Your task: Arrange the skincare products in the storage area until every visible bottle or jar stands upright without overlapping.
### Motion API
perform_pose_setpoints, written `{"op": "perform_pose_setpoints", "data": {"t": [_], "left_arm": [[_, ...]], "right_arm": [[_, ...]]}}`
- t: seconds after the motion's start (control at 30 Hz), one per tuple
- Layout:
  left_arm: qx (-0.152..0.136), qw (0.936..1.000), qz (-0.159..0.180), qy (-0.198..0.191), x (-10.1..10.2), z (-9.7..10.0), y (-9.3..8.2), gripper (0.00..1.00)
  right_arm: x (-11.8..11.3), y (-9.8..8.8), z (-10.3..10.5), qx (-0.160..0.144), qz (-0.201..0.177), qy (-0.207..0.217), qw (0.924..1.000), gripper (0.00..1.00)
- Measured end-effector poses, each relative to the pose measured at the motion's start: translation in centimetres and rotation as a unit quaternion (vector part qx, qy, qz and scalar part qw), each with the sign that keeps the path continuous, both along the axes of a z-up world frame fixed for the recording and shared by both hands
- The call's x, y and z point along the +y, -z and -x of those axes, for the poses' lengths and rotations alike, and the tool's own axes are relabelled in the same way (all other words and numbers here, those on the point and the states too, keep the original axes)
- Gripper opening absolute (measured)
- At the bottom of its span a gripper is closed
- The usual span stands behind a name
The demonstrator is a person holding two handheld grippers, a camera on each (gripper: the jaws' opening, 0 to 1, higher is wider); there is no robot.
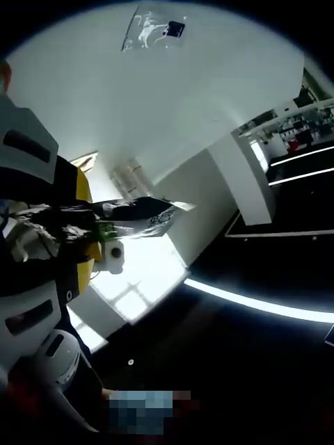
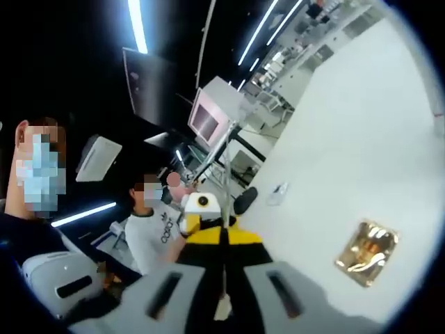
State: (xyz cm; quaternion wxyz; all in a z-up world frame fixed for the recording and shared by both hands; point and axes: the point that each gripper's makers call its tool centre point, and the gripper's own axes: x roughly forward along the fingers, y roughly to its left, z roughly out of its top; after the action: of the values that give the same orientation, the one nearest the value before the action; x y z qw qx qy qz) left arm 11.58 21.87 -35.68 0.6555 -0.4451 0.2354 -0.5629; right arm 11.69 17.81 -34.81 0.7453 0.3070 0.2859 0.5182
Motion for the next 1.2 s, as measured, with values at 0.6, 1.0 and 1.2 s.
{"op": "perform_pose_setpoints", "data": {"t": [0.6,1.0,1.2], "left_arm": [[0.003,0.9993,-0.011,0.036,-0.8,1.1,-0.1,0.12],[-0.024,0.9984,-0.026,0.044,-1.1,1.2,-0.1,0.01],[-0.041,0.9976,-0.035,0.043,-1.7,1.2,-0.5,0.0]], "right_arm": [[-0.9,0.1,0.8,0.002,0.003,-0.037,0.9993,0.0],[-1.4,0.0,1.0,-0.003,0.002,-0.042,0.9991,0.0],[-2.0,-0.2,1.0,-0.013,-0.007,-0.039,0.9991,0.0]]}}
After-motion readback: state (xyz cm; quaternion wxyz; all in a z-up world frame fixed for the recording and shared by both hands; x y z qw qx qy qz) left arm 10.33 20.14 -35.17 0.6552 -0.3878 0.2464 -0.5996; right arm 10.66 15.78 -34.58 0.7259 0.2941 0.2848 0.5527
